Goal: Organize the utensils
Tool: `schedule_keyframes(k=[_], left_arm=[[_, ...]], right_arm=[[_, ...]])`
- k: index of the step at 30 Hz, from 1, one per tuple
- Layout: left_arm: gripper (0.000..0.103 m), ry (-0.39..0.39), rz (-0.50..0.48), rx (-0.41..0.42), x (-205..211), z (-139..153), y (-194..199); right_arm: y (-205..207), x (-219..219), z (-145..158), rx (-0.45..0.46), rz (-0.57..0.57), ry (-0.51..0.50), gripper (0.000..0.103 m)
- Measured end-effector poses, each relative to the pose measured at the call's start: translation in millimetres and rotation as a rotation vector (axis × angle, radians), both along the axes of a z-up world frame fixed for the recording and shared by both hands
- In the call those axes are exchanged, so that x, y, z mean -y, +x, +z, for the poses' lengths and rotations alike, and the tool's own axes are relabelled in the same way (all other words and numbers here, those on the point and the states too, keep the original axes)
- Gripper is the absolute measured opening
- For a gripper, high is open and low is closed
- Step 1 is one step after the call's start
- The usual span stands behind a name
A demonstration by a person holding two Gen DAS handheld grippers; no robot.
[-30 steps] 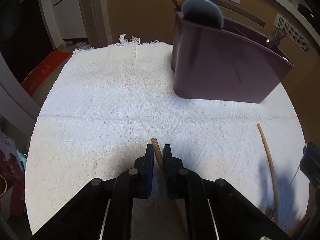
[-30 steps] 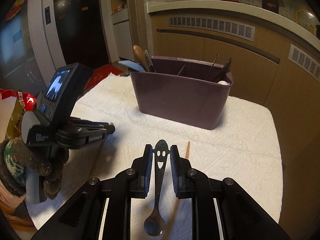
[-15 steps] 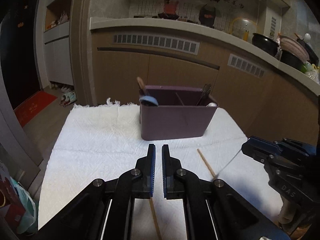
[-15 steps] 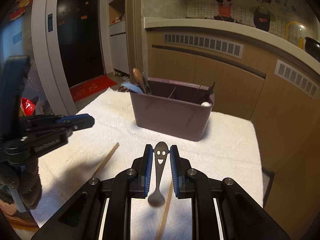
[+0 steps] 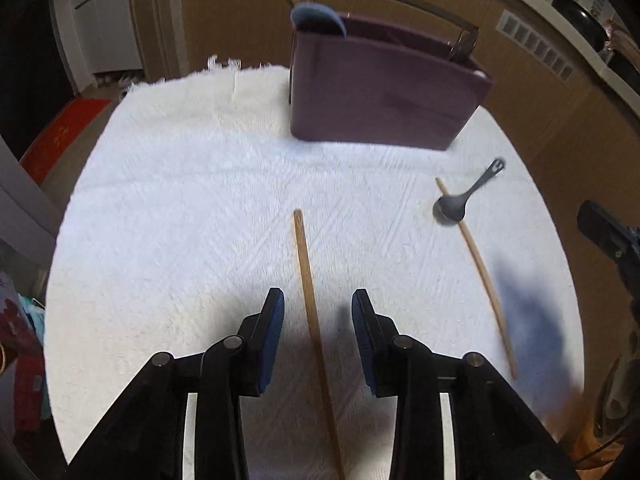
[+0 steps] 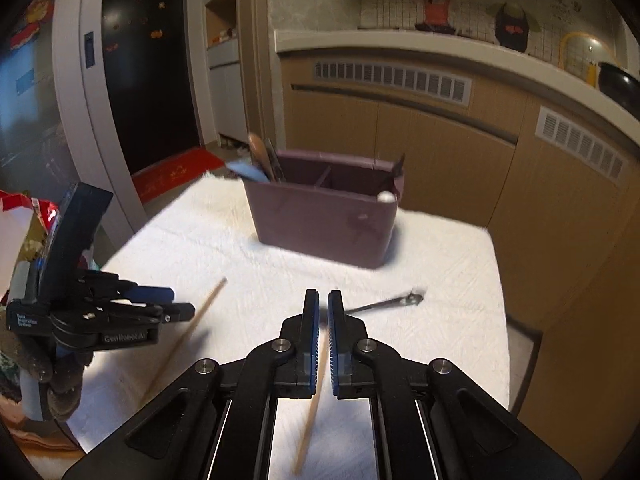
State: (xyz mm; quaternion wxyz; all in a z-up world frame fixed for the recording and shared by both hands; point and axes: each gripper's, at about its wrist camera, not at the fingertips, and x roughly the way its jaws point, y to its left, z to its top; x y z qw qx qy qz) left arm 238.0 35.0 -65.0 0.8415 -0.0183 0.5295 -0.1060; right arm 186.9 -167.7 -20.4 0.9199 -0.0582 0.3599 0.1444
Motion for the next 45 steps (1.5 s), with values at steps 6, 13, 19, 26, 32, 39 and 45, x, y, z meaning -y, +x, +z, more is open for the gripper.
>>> schedule_keyframes(k=[6, 13, 19, 26, 32, 39, 45], left_arm=[[0.062, 0.014, -0.061, -0.004, 21.3, -20.6, -11.4], [0.092, 0.091, -0.160, 0.029, 44.6, -31.1, -26.9], [0.051, 0.018, -0.036, 0.027, 15.9, -22.1, -20.2], [0.005, 0.060, -0.018, 0.093, 5.3, -20.8, -19.9], [0.004, 0.037, -0.003, 0.251, -0.3, 6.3, -22.7], [0.004, -0.042, 0.021, 0.406, -18.3, 54.1, -32.5], [0.004, -0.089, 0.041, 0.470, -36.5, 64.0, -36.0]], right_arm=[[21.7, 19.4, -37.2, -0.115, -0.049, 0.030, 0.027], [37.9, 41.8, -61.4, -0.148, -0.129, 0.084, 0.041], [39.8, 46.5, -72.8, -0.145, -0.134, 0.096, 0.042], [38.6, 38.9, -81.5, -0.150, -0.111, 0.080, 0.047], [40.4, 37.2, -86.1, -0.161, -0.117, 0.068, 0.051], [50.5, 45.6, -77.8, -0.175, -0.157, 0.127, 0.051], [74.3, 68.2, -78.4, -0.295, -0.274, 0.262, 0.049]])
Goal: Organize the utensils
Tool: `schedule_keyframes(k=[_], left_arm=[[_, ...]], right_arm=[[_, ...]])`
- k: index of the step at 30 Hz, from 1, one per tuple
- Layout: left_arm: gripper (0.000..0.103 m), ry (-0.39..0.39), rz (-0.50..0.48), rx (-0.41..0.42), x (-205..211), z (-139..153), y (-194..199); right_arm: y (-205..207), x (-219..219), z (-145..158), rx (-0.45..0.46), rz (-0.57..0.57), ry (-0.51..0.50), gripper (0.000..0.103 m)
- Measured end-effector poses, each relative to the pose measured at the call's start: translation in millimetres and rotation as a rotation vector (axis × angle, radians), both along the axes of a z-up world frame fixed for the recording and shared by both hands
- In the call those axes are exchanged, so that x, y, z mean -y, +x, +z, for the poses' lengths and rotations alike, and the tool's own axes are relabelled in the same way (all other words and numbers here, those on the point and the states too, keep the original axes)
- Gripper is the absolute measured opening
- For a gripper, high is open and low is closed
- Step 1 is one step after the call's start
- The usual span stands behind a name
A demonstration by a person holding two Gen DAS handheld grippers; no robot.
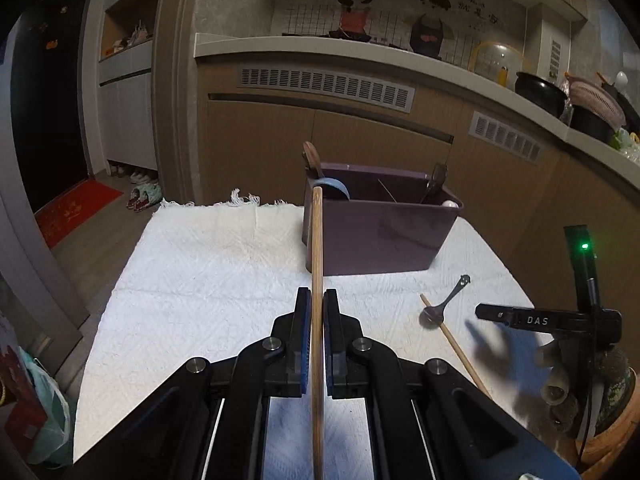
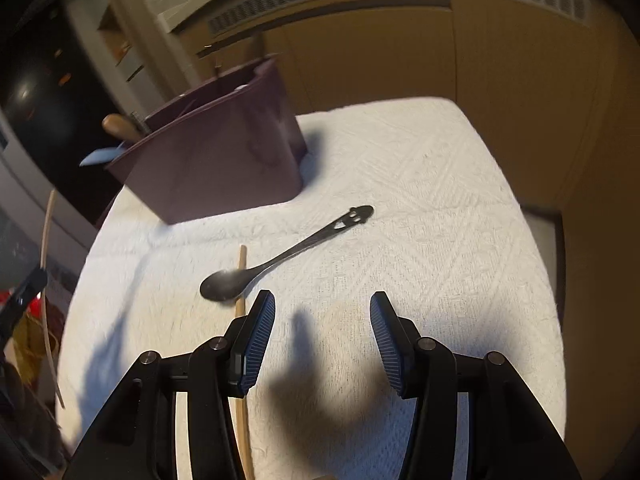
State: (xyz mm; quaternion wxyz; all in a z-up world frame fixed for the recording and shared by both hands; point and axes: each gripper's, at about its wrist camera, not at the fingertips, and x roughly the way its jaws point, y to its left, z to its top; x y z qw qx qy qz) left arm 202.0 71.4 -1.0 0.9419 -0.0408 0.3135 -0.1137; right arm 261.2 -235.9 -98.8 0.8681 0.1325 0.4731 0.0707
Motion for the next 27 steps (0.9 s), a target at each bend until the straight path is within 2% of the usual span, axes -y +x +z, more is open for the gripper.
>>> schedule_keyframes(k=[2, 5, 9, 13, 19, 22, 27], left_arm=[[0.004, -0.021, -0.005, -0.004, -6.7, -4.1, 1.7], [0.004, -0.051, -0.013, -0.019, -15.8, -11.7, 7.4], [0.004, -0.097, -0.016, -0.021, -27.2, -16.1, 11.7], [0.004, -0.133, -0.016, -0.018, -38.8, -18.4, 12.4], [0.004, -0.158, -0.019, -0.022, -42.8, -19.7, 12.1], [0.004, -0.152, -0.024, -0.021, -40.9, -18.6, 10.6], [0.004, -0.138, -0.034, -0.020, -35.5, -17.2, 8.2]], right_arm=[[8.1, -9.5, -3.0, -0.050, 0.018, 0.033, 0.039], [19.1, -25.4, -2.2, -0.082, -0.013, 0.065, 0.039], [41.4, -33.7, -6.2, -0.136, -0.141, 0.074, 0.039], [58.8, -49.0, -6.1, -0.134, -0.178, -0.052, 0.039], [64.9, -83.9, -7.9, -0.103, -0.058, -0.305, 0.037], [56.8, -83.5, -7.2, -0.100, 0.013, -0.350, 0.033], [31.7, -61.0, -5.1, -0.117, 0.059, -0.403, 0.032]])
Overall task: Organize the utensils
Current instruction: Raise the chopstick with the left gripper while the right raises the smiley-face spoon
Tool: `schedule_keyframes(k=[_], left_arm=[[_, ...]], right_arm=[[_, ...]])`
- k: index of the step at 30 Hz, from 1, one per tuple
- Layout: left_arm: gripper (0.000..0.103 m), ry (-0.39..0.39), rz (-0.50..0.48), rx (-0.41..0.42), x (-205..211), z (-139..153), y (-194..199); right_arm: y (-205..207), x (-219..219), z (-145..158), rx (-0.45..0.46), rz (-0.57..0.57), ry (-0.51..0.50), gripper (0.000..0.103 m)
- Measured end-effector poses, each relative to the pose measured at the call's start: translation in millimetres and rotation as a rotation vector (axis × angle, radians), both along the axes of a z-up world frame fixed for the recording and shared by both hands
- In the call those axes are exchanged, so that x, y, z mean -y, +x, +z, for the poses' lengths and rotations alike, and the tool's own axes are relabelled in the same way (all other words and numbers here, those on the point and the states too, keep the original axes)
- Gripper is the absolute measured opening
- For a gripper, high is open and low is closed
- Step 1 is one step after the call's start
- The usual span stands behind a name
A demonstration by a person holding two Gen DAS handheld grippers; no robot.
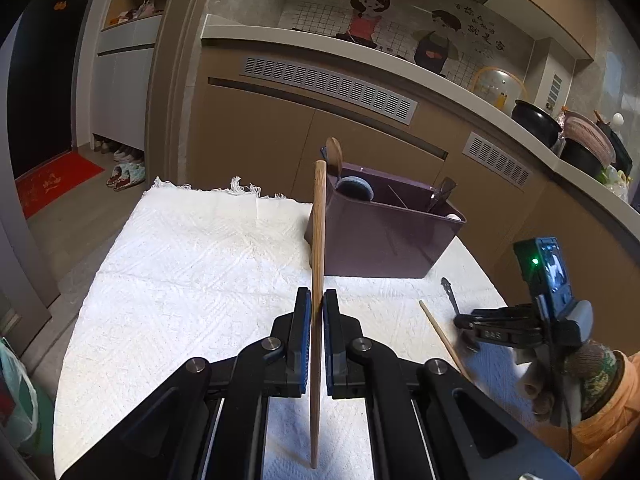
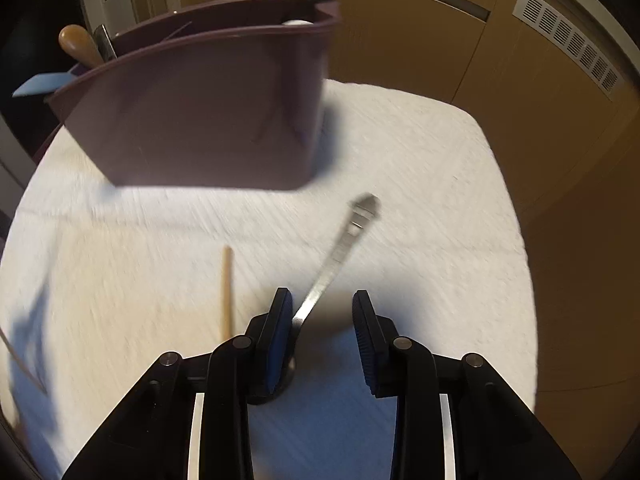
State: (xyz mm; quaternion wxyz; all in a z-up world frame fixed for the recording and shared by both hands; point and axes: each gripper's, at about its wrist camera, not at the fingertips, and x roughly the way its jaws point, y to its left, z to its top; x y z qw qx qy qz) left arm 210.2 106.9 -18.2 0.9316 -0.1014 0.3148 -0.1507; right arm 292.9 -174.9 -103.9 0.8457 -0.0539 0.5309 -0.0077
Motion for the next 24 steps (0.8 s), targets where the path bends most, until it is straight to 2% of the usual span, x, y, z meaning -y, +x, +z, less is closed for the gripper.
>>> schedule_keyframes(k=[5, 12, 16, 17, 18, 24], left_arm=[[0.004, 0.009, -0.013, -0.004, 9.1, 1.3, 0.3], [0.004, 0.041, 0.002, -0.007, 7.3, 4.3, -2.6], [0.004, 0.035, 0.015, -0.018, 4.0, 3.4, 0.4], [0.003, 0.031, 0.015, -0.019, 3.7, 3.5, 1.3], [0.003, 0.030, 0.016, -0.020, 4.3, 3.9, 1.5], [0.003, 0.066, 0.023, -0.020, 6.6, 5.7, 1.4]], right_arm=[[-9.4, 18.8, -0.5, 0.037, 0.021, 0.046, 0.032], [32.7, 3.6, -4.3, 0.187, 0.117, 0.024, 0.033], [52.7, 6.7, -7.1, 0.175, 0.127, 0.066, 0.032], [53.6, 6.9, -6.9, 0.171, 0.136, 0.065, 0.030], [52.9, 5.8, -6.3, 0.168, 0.146, 0.065, 0.018], [25.7, 2.3, 3.4, 0.191, 0.171, 0.061, 0.019]])
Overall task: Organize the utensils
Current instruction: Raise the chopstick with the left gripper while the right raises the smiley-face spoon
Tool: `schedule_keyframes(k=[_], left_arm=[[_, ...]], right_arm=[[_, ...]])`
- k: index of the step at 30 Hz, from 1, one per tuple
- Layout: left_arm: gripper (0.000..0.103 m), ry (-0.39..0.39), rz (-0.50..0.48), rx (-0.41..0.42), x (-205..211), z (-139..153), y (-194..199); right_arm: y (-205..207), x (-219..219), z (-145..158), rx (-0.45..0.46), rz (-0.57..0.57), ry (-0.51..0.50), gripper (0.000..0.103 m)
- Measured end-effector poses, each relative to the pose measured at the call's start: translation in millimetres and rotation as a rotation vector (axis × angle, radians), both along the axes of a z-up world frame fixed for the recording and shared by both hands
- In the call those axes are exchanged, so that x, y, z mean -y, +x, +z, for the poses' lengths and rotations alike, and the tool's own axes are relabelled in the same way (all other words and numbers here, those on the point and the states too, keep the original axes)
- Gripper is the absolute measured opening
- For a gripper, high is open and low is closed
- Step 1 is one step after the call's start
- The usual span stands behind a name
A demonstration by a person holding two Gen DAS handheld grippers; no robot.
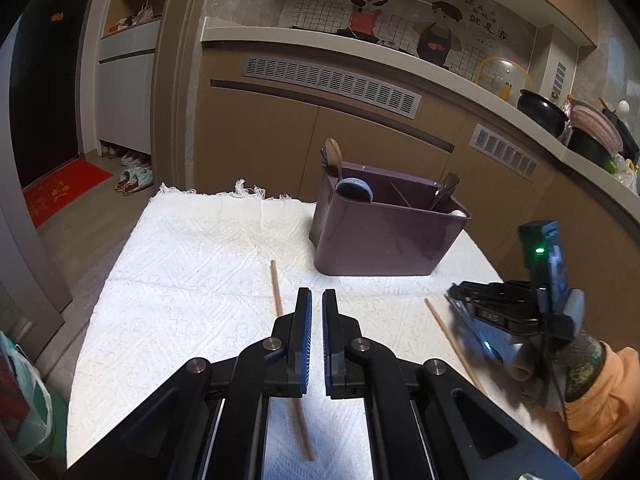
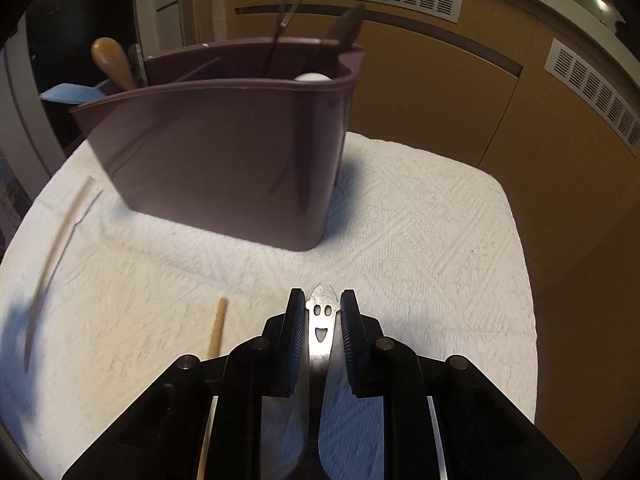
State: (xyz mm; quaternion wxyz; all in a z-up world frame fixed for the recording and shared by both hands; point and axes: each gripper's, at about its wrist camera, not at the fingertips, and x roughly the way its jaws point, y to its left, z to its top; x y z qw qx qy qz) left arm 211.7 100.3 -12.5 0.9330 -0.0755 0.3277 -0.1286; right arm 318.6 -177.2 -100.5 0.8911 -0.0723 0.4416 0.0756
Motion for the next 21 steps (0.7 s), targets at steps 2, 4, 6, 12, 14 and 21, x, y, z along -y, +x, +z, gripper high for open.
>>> schedule_keyframes(k=[2, 4, 6, 12, 14, 21], left_arm=[[0.003, 0.030, 0.015, -0.057, 0.0, -7.7, 8.0], [0.003, 0.035, 0.010, -0.123, -0.7, -18.0, 18.5], [0.003, 0.052, -0.003, -0.175, 1.4, -27.1, 32.3], [0.014, 0.076, 0.013, -0.369, 4.9, -53.4, 113.3], [0.014, 0.112, 0.040, -0.424, 8.8, -62.7, 136.1], [0.028, 0.261, 0.075, -0.467, 30.5, -76.8, 167.2]], right_arm=[[-16.2, 3.4, 10.6, 0.021, 0.014, 0.008, 0.019], [-30.6, 0.9, 19.7, 0.045, 0.029, 0.012, 0.019], [-42.8, -1.6, 28.5, 0.064, 0.046, 0.023, 0.019], [-75.5, -11.4, 48.0, 0.134, 0.081, 0.067, 0.019], [-82.6, -11.8, 49.5, 0.145, 0.087, 0.078, 0.019], [-88.0, -0.2, 54.7, 0.163, 0.089, 0.110, 0.019]])
